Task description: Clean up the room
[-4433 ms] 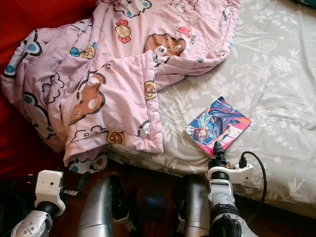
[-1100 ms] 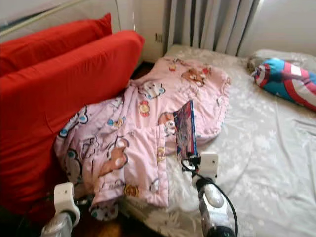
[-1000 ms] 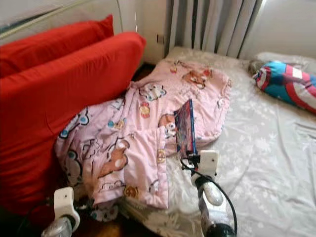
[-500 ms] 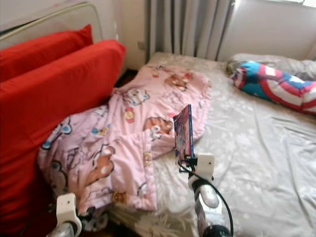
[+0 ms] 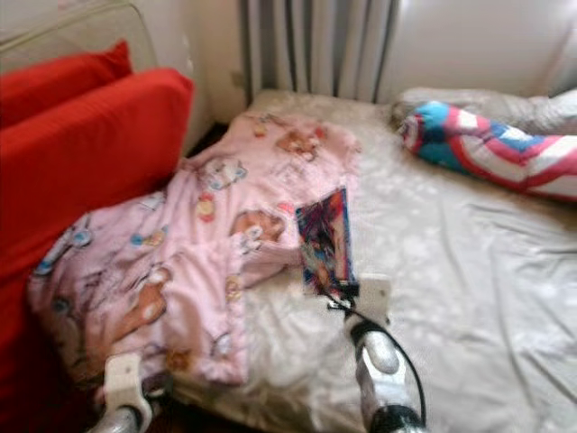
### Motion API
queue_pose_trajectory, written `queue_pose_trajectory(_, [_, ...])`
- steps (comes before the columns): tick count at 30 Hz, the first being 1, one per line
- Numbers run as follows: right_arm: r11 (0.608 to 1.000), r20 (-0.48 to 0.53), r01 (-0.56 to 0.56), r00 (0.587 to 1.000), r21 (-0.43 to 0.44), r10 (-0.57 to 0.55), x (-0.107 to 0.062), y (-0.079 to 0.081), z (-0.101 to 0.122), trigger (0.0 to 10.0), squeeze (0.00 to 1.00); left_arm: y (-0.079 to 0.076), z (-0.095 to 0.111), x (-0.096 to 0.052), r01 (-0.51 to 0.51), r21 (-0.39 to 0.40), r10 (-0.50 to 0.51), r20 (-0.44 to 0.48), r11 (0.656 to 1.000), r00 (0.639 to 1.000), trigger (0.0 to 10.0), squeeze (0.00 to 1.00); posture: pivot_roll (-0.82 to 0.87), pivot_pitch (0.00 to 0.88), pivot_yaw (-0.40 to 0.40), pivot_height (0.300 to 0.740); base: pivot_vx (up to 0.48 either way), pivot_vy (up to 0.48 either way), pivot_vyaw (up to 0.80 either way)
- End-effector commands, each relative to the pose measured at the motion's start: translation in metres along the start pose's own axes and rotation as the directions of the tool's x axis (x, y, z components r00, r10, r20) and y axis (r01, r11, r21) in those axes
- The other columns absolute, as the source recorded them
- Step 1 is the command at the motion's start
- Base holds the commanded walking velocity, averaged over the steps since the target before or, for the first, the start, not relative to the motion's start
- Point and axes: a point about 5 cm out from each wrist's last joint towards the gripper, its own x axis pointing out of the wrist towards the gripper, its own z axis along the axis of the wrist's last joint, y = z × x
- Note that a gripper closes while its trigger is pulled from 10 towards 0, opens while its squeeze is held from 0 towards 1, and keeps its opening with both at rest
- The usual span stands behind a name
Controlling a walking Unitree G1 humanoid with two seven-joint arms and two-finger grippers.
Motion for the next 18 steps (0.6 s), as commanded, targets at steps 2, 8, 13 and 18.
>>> queue_pose_trajectory(2, [1.000, 0.038, 0.003, 0.999, 0.007, -0.004, 0.0019, 0.0017, 0.0062, 10.0, 0.00, 0.0060, -0.0032, -0.0010, -0.013, 0.014, 0.013, -0.016, 1.000, 1.000, 10.0, 0.00, -0.02, 0.036, -0.034, 0.730, 0.000, -0.345, -0.77])
queue_pose_trajectory(8, [1.000, 0.036, 0.003, 0.999, 0.009, -0.003, 0.0018, 0.0025, 0.0055, 10.0, 0.00, 0.0064, -0.0038, -0.0012, -0.010, 0.015, 0.010, -0.017, 1.000, 1.000, 10.0, 0.00, -0.02, 0.029, -0.031, 0.730, 0.000, -0.340, -0.77])
queue_pose_trajectory(13, [1.000, 0.048, 0.013, 0.999, 0.007, -0.013, 0.0010, 0.0018, 0.0056, 10.0, 0.00, 0.0060, -0.0057, -0.0017, -0.006, 0.020, 0.006, -0.023, 1.000, 1.000, 10.0, 0.00, -0.03, 0.024, -0.030, 0.730, 0.000, -0.197, -0.30])
queue_pose_trajectory(18, [1.000, 0.049, 0.014, 0.999, 0.002, -0.014, 0.0005, 0.0016, 0.0053, 10.0, 0.00, 0.0067, -0.0063, -0.0020, -0.007, 0.024, 0.007, -0.023, 1.000, 1.000, 10.0, 0.00, -0.03, 0.019, -0.030, 0.730, 0.000, 0.000, 0.00])
